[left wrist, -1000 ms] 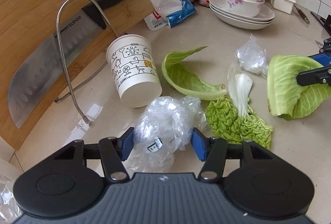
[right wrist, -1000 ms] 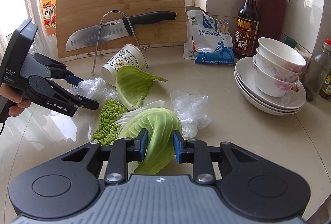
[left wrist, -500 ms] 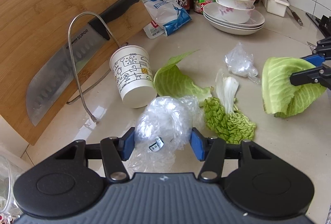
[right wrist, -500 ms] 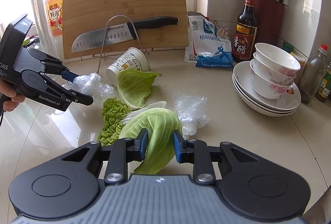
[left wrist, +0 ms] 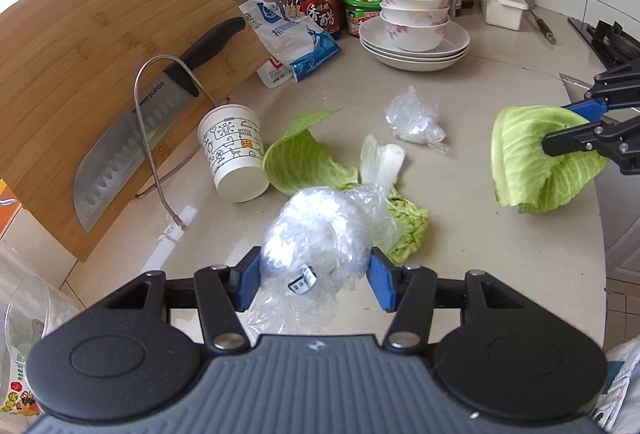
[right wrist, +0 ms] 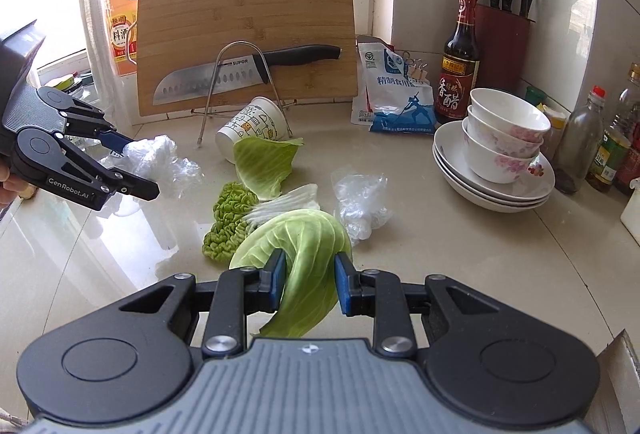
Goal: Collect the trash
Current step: 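Carry the cabbage leaf and plastic bag to the bucket and open the right tool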
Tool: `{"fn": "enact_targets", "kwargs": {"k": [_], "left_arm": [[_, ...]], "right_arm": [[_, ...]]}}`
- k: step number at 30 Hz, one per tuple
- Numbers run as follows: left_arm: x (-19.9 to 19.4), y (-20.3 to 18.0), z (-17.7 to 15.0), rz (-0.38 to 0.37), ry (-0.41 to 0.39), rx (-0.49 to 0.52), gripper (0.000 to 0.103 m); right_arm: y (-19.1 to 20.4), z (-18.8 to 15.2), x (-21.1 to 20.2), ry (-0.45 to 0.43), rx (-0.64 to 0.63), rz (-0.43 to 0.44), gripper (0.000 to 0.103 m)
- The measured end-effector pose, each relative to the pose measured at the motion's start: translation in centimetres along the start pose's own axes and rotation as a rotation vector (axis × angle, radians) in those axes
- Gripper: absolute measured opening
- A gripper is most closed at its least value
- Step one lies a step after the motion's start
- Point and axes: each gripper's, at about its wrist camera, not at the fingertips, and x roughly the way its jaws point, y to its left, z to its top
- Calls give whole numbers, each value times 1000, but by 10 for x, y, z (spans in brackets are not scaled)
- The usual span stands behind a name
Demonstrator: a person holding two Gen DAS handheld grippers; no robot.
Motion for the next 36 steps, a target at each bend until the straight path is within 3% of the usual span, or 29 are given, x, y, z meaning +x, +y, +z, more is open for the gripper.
{"fn": "enact_targets", "kwargs": {"k": [10, 22, 29, 36], "left_arm": [[-24, -64, 7, -109, -55, 68, 54], [-21, -178, 25, -312, -88, 180, 54], [-9, -233, 29, -366, -84, 234, 55], [3, -266, 33, -389, -61, 265, 54]], "right_arm": [[-8, -35, -46, -6, 51, -62, 30], [-41, -113, -117, 18, 224, -226, 30], [-68, -168, -132, 92, 326, -324, 30], [-101, -229, -108, 221, 417, -391, 31]]}}
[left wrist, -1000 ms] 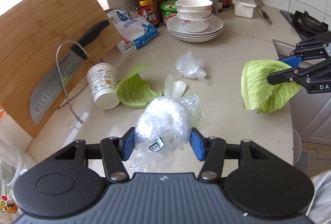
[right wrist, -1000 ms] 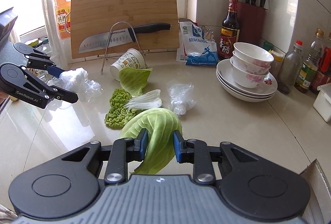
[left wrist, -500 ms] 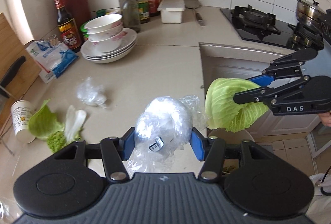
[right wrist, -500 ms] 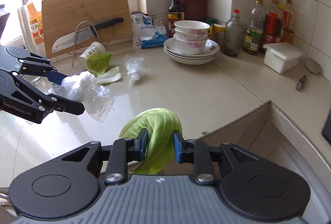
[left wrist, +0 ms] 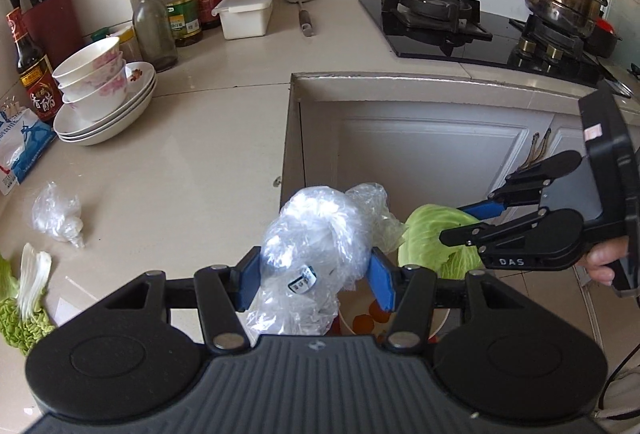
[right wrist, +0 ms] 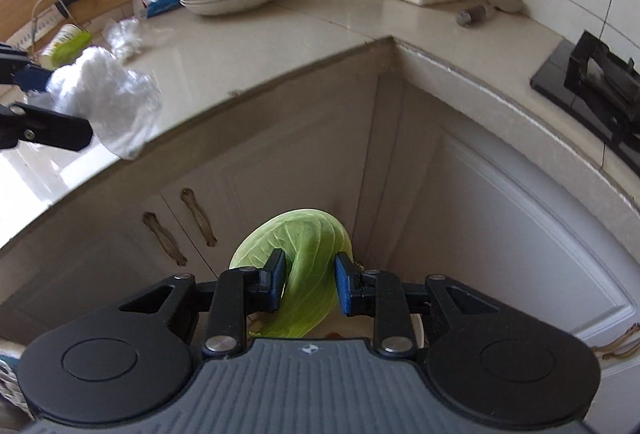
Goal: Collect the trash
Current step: 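Carry the cabbage leaf and plastic bag to the bucket and open the right tool, then open the left tool over the bucket to drop the plastic bag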
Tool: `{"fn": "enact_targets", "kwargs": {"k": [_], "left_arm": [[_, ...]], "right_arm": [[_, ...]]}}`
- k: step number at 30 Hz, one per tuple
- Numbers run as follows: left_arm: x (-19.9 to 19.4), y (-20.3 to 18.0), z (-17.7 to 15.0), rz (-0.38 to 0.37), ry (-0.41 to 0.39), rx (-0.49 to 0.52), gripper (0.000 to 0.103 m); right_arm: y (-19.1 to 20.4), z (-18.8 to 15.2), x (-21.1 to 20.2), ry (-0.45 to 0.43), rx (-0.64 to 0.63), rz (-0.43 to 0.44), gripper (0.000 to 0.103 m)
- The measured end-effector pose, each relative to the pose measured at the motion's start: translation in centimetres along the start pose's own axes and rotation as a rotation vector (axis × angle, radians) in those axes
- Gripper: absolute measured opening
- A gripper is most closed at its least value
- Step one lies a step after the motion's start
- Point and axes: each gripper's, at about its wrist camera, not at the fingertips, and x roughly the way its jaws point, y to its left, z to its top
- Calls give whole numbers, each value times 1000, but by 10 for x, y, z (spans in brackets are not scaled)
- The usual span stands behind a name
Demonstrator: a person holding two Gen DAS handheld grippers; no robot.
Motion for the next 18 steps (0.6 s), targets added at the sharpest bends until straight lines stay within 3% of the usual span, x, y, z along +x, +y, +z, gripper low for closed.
{"fn": "enact_targets", "kwargs": {"k": [6, 10, 12, 18], "left_arm": [[16, -12, 4, 1, 25, -3, 54], [26, -20, 7, 3, 40, -10, 55], [32, -24, 8, 0, 47, -9, 55], [55, -37, 12, -23, 67, 3, 55]], "right_arm": [[-21, -23, 57, 85, 31, -47, 32], [-30, -32, 84, 120, 49, -82, 43], [-31, -33, 87, 120, 47, -78, 50], [-37, -33, 71, 36, 71, -70, 86]]}}
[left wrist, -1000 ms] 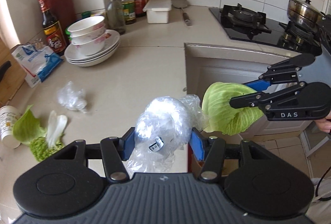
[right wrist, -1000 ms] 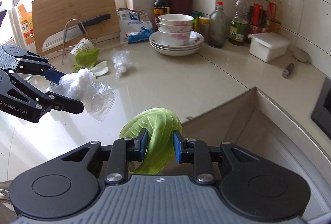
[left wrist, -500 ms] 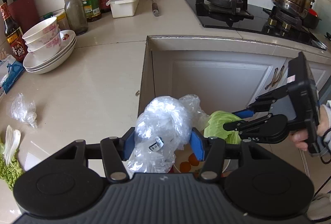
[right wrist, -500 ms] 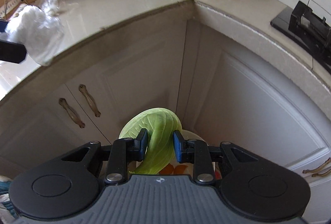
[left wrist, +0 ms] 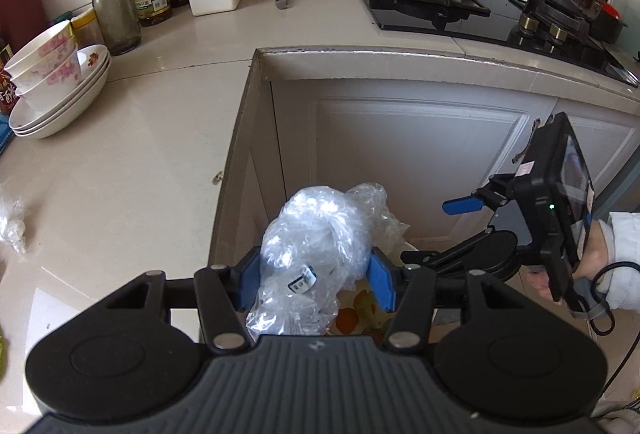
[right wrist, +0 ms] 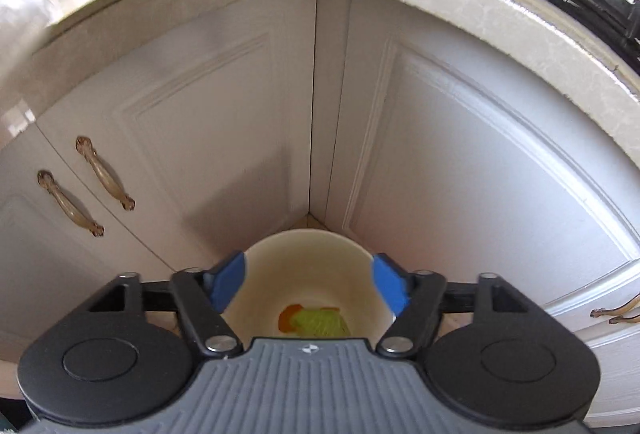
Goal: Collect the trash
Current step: 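Open the left tool over the bucket to drop the plastic bag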
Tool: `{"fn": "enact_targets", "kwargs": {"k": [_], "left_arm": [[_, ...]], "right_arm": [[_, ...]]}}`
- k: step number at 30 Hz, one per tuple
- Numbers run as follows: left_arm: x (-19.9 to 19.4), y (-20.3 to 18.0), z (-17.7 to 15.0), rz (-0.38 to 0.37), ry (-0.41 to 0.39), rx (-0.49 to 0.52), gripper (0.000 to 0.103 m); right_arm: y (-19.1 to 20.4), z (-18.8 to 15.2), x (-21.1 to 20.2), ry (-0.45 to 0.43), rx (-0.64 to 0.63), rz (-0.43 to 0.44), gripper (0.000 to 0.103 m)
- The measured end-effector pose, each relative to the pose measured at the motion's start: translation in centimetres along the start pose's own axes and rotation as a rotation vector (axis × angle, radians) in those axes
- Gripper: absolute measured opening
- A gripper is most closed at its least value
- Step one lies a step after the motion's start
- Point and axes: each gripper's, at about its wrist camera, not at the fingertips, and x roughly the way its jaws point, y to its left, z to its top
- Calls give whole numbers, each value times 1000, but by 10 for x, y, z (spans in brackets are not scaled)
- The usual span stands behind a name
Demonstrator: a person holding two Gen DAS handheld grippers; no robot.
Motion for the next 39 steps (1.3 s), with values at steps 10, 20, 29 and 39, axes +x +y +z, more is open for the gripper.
{"fn": "enact_targets", "kwargs": {"k": [10, 20, 29, 39], "left_arm": [[59, -28, 4, -40, 59, 28, 55], [147, -61, -7, -58, 159, 51, 55], [200, -77, -11, -52, 201, 53, 75], [186, -84, 0, -15, 143, 97, 88]], "right_arm": [[-7, -20, -39, -29, 16, -14, 101], [-13, -42, -88, -55, 40, -116, 103], [-15, -52, -120, -88, 70, -216, 103], [-11, -53, -136, -96, 61, -267, 103]]}}
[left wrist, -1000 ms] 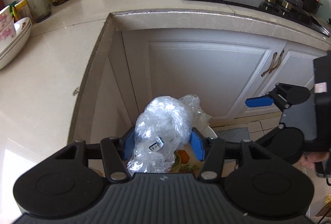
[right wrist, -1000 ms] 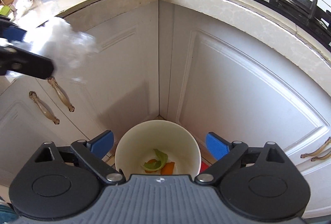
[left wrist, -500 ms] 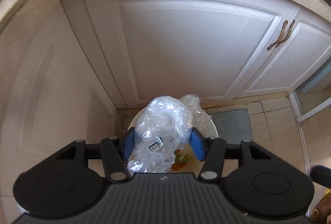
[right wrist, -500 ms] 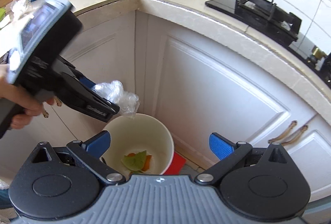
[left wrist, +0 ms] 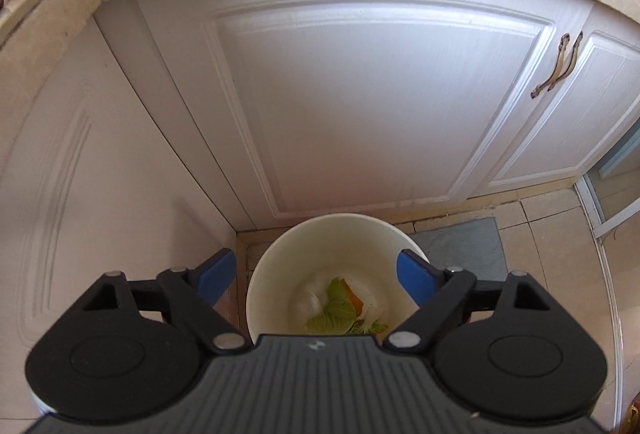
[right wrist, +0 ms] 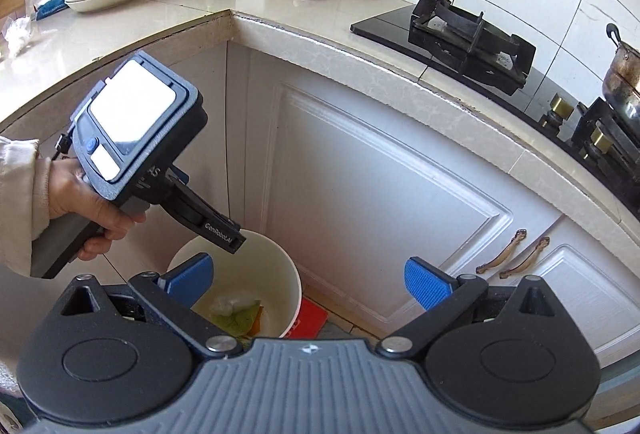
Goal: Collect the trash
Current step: 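Open the left tool over the bucket to drop the plastic bag, then return both tools to the counter scraps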
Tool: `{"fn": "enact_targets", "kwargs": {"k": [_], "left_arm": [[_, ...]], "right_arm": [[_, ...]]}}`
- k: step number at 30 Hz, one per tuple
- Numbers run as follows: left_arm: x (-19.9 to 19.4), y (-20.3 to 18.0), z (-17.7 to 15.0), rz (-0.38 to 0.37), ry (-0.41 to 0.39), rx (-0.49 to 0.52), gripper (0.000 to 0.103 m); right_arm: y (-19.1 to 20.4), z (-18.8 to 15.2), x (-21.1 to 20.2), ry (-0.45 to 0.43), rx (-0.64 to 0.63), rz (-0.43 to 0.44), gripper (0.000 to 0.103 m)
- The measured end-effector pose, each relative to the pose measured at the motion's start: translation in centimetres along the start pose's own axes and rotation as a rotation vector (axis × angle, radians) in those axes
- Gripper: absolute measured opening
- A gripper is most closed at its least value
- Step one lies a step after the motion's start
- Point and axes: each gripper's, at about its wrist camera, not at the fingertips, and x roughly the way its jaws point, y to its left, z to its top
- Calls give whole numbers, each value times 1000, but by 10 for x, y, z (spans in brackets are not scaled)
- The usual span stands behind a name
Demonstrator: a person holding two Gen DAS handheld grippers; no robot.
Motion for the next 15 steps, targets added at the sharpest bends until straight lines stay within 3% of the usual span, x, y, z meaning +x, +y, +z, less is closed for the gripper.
{"fn": "enact_targets", "kwargs": {"k": [15], "left_arm": [[-102, 11, 3, -34, -158, -15, 97]], "right_arm": [[5, 20, -20, -46, 11, 9, 103]]}}
